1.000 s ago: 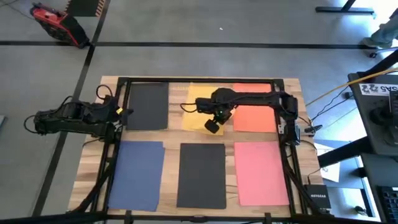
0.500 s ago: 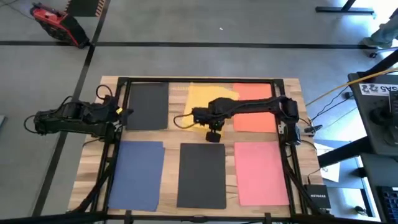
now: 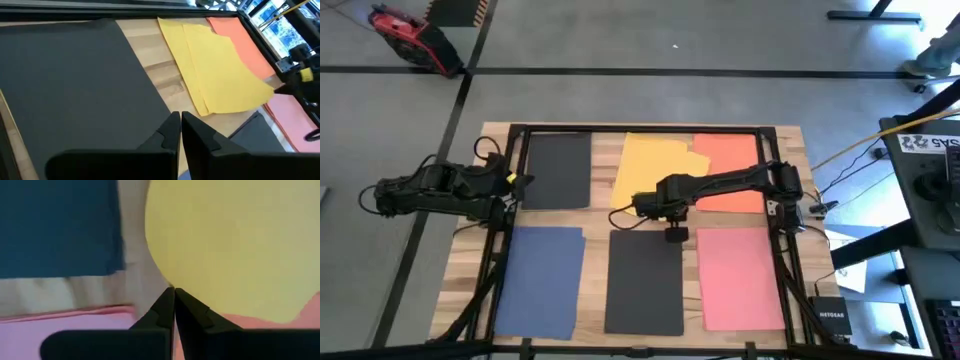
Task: Organize paper
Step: Stack the yellow colored paper on top of the yellow colored paper
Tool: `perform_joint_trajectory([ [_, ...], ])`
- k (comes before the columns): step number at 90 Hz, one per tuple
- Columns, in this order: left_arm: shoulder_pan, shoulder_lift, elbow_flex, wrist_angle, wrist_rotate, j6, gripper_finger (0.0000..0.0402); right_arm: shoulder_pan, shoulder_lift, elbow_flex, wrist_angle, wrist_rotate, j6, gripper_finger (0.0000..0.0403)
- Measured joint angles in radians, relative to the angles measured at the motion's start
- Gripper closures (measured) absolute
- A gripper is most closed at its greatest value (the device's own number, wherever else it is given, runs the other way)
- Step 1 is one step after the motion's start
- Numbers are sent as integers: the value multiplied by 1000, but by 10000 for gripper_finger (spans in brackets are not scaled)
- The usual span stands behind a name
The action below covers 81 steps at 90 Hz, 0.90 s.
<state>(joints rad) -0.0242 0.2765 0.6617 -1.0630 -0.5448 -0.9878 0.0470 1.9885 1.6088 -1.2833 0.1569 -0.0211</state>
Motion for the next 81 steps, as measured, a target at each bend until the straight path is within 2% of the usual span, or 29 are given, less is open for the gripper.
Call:
perform_joint_trajectory([
  [25, 0, 0, 0, 0, 0, -5, 402, -2, 0, -35, 92, 54, -221, 403],
  [49, 0, 0, 0, 0, -1, -24, 402, 26, 0, -35, 119, 50, -348, 403],
  [63, 0, 0, 0, 0, -3, -29, 402, 49, 0, -35, 150, 0, -380, 403],
  [81, 0, 0, 0, 0, -3, -34, 402, 29, 1, -96, 233, 0, -380, 403],
])
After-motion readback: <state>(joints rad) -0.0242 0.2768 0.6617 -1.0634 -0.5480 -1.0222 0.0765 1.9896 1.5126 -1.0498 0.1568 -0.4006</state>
